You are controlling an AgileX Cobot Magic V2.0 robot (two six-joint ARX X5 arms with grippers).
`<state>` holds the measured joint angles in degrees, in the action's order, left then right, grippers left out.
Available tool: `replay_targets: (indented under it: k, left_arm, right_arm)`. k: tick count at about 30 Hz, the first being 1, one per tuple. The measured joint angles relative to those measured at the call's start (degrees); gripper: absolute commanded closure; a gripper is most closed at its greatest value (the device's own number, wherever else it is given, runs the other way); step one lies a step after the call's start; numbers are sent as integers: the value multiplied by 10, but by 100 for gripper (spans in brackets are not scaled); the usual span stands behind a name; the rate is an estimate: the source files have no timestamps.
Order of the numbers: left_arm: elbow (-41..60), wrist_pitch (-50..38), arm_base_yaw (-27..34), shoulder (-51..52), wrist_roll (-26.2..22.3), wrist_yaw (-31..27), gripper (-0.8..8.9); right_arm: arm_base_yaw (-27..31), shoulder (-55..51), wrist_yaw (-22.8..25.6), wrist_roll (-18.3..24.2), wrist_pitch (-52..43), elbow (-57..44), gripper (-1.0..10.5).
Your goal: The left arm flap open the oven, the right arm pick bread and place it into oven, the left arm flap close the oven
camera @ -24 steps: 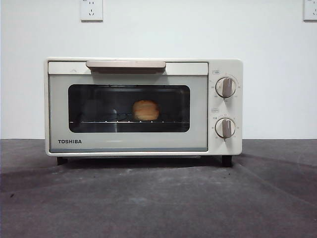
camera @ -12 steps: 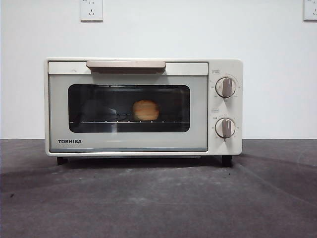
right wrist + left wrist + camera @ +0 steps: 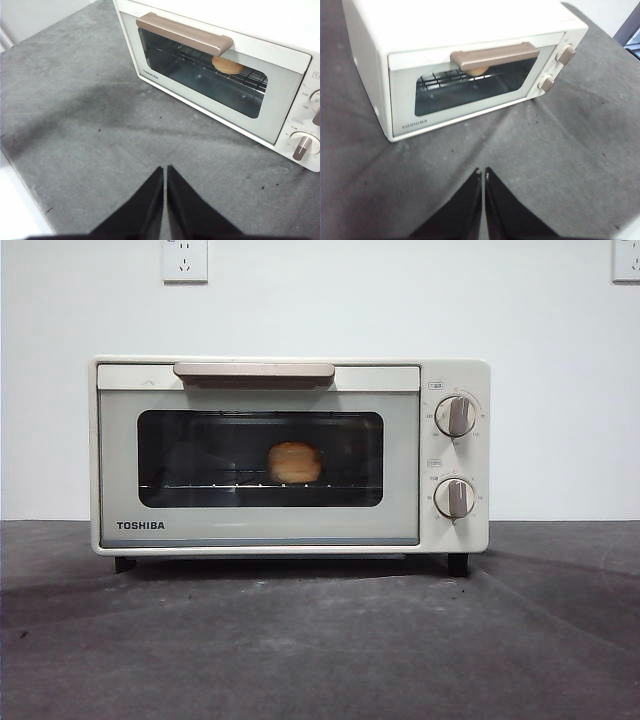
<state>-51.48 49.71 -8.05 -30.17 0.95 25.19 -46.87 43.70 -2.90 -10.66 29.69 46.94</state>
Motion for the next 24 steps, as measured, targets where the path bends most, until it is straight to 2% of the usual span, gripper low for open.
replay_targets:
  k: [3,7,11,14,18,24]
  left_arm:
    - [1,-33,0,22,-34,-1,797]
    - [34,-173,14,66,-80,-9,797]
    - [113,-329,37,112,-93,-72,797]
    - [178,-402,50,146,-95,-119,797]
    - [258,-441,64,186,-95,-161,797]
    - [357,-448,71,236,-95,-183,798]
  right_arm:
    - [0,0,0,0,0,0,941]
    - [0,0,0,0,0,0,941]
    - [0,0,0,0,0,0,941]
    - [0,0,0,0,0,0,941]
    - [0,0,0,0,0,0,941]
    - [0,0,0,0,0,0,941]
